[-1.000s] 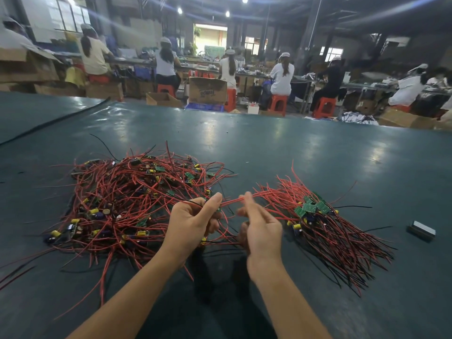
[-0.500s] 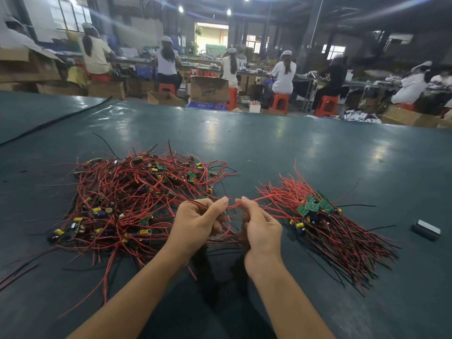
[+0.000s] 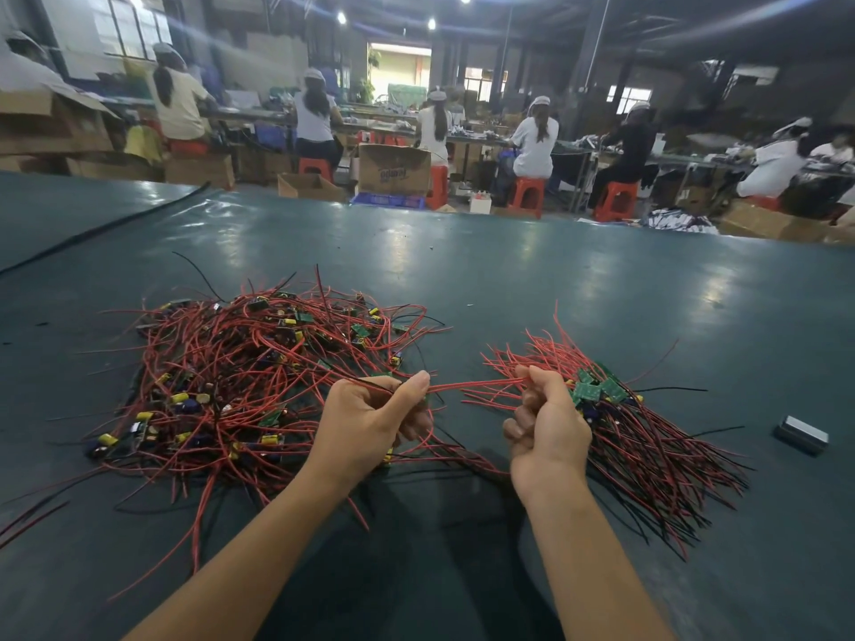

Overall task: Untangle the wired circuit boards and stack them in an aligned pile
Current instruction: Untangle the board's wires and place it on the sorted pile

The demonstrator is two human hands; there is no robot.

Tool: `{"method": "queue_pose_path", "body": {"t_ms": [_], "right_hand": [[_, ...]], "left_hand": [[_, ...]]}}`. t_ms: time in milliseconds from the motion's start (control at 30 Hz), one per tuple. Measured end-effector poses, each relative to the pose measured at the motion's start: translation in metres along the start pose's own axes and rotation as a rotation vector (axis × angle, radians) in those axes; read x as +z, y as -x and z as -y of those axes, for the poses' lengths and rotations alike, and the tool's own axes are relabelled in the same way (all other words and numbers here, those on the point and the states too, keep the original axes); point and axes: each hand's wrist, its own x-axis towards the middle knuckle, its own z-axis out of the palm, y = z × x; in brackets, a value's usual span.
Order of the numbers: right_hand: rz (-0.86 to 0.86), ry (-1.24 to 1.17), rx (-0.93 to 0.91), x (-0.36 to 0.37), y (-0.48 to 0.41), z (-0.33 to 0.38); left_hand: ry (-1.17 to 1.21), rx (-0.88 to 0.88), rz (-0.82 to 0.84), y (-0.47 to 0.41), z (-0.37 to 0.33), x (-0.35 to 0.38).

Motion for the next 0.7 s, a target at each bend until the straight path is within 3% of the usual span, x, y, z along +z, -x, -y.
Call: {"method": "queue_pose_path", "body": {"t_ms": [133, 333, 467, 600, 700], "right_hand": [[0.004, 0.027, -0.031, -0.002, 0.001, 0.0], [0.011, 0.045, -0.068, -0.003, 0.002, -0.002], [0.169, 0.1, -0.062, -0.003, 0.004, -0.003], [0.335, 0.152, -0.286, -0.002, 0.011, -0.009], [0.375, 0.183, -0.247, 0.0, 0.015, -0.012]], "left_hand": [[0.009, -0.054, -0.027, -0.003, 0.004, -0.001], [0.376, -0.197, -0.143, -0.007, 0.0, -0.003], [0.577, -0.244, -0.225, -0.009, -0.002, -0.007], [0.715, -0.259, -0.296, -0.016, -0.004, -0.018], [0.716, -0.257, -0.194, -0.018, -0.006, -0.022]]}}
